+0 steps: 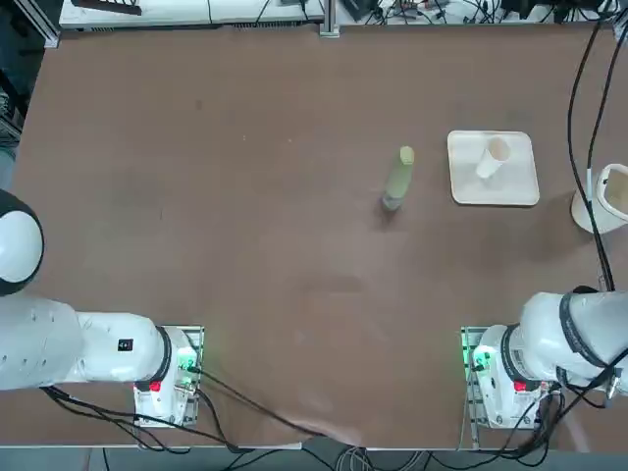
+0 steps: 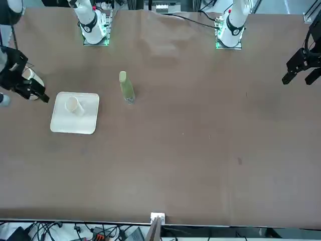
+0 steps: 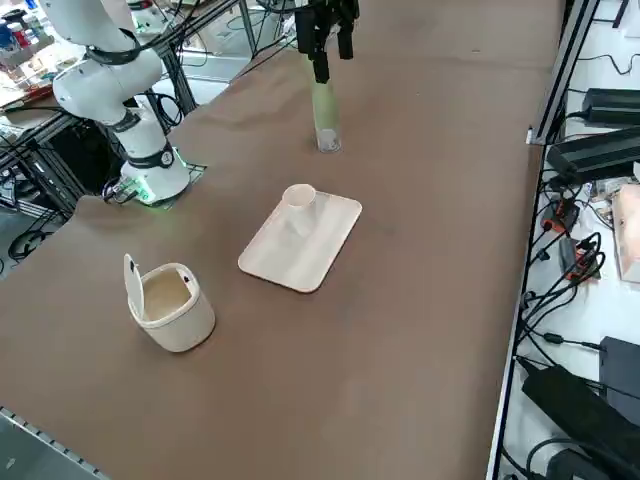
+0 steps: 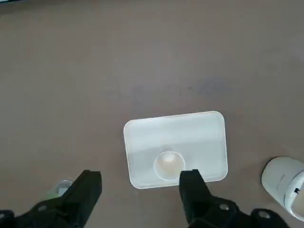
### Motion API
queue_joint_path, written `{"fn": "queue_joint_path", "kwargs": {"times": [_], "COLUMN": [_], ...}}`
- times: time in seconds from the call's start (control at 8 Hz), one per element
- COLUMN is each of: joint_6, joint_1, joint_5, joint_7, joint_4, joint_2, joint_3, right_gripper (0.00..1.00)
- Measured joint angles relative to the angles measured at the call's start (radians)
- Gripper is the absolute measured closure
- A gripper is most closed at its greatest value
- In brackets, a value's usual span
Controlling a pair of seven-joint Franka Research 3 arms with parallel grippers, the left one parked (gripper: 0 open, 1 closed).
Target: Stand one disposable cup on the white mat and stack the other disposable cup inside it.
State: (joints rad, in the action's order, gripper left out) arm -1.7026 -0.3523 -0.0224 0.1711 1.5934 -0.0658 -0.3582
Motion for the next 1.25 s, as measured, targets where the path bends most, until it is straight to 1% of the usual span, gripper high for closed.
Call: {"fn": "queue_joint_path", "kwargs": {"times": [0.12,0.25,0.38,0.62,0.75,0.88,1.12,1.25], "joint_6": [0.002,0.008,0.017,0.026,0.028,0.029,0.048,0.070], "joint_1": [0.051,0.129,0.196,0.284,0.309,0.321,0.336,0.338], "joint_5": [0.005,0.008,0.008,0.008,0.008,0.008,0.008,0.008], "joint_7": [-0.003,-0.004,-0.004,-0.004,-0.005,-0.015,-0.049,-0.093], "joint_4": [0.000,0.000,0.002,0.019,0.029,0.034,0.036,0.037], "joint_2": [0.000,0.000,0.002,0.021,0.035,0.044,0.056,0.060], "joint_3": [0.064,0.146,0.204,0.280,0.307,0.321,0.333,0.335], "right_gripper": [0.00,0.00,0.00,0.00,0.00,0.00,0.00,0.00]}}
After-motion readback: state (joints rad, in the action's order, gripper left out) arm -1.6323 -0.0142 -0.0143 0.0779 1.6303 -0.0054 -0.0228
